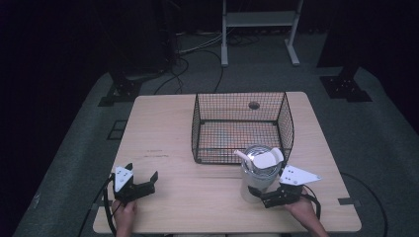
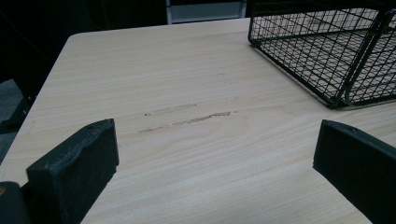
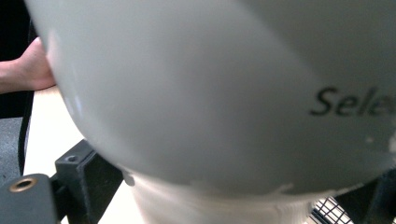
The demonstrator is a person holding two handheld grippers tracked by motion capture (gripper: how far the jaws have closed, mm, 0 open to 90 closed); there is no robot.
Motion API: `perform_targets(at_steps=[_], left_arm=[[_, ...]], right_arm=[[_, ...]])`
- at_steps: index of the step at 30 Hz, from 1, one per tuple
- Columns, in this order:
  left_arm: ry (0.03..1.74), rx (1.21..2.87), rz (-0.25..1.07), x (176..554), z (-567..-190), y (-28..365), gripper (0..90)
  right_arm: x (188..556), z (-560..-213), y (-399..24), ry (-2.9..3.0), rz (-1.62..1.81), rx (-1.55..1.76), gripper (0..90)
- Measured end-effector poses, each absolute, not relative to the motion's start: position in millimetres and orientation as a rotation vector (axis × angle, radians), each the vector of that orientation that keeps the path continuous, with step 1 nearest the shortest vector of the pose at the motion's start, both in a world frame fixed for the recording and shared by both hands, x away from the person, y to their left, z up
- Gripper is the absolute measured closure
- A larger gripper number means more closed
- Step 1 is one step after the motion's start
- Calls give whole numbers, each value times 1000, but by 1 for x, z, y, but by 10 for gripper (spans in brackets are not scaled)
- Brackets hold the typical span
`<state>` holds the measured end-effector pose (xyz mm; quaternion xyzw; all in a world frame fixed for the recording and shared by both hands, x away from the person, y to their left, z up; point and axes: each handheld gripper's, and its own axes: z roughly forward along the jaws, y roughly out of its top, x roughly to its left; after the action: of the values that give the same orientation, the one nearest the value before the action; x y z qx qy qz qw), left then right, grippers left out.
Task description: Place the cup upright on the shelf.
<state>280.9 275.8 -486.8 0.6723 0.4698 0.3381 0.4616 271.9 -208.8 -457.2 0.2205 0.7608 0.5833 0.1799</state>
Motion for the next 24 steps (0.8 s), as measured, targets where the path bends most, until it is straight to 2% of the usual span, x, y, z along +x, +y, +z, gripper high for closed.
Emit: perform_targets(at_steps=[24], left_arm=[[1157,1649,829,281,-487,277,0]], right_arm=[[273,-454,-212,2093,1719,655,83]])
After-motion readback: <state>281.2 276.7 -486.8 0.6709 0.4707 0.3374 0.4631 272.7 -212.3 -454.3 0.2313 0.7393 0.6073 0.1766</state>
